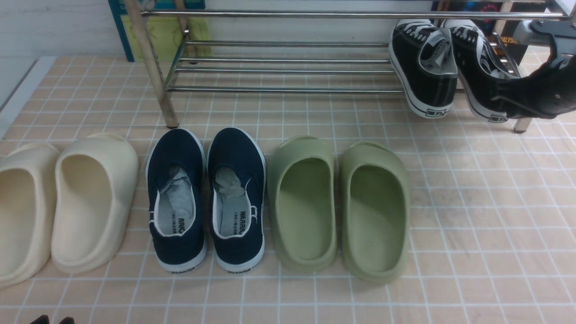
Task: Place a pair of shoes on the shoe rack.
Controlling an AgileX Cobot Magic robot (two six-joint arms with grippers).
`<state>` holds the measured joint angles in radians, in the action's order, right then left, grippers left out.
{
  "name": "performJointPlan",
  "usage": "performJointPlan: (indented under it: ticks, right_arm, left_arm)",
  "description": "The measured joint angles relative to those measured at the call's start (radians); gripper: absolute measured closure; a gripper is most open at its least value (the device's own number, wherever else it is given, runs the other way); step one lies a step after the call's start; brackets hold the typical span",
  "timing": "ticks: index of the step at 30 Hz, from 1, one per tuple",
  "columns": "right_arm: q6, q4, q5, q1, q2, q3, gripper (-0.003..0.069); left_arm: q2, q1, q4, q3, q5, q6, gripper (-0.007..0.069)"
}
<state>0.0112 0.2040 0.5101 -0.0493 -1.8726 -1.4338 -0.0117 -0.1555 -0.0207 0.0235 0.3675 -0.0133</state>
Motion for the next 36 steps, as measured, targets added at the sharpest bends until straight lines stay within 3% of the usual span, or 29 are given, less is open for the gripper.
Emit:
performJointPlan:
  ticks: [8, 16, 23, 28, 31, 36]
  right_arm:
    - [0.070, 0.002, 0.122, 0.002, 0.128, 0.001, 0.0676]
    - [0.149, 0.035, 0.330, 0.002, 0.474, 0.027, 0.0673]
    - [0.274, 0.080, 0.332, 0.002, 0.902, 0.355, 0.0668]
    - [0.309, 0.081, 0.078, 0.002, 1.343, 0.798, 0.0666]
    - [0.310, 0.081, -0.071, 0.002, 1.511, 0.952, 0.0666]
    - [0.310, 0.086, -0.456, 0.002, 1.865, 1.293, 0.0664]
  left_arm:
    - [0.000, 0.000, 0.000, 0.000, 0.000, 0.000, 0.0385]
    - [0.000, 0.000, 0.000, 0.000, 0.000, 0.000, 0.0385]
    - [0.000, 0.000, 0.000, 0.000, 0.000, 0.000, 0.0385]
    - [0.000, 0.000, 0.000, 0.000, 0.000, 0.000, 0.0385]
    - [0.000, 0.000, 0.001, 0.000, 0.000, 0.000, 0.0385]
    - [0.000, 0.000, 0.001, 0.000, 0.000, 0.000, 0.0385]
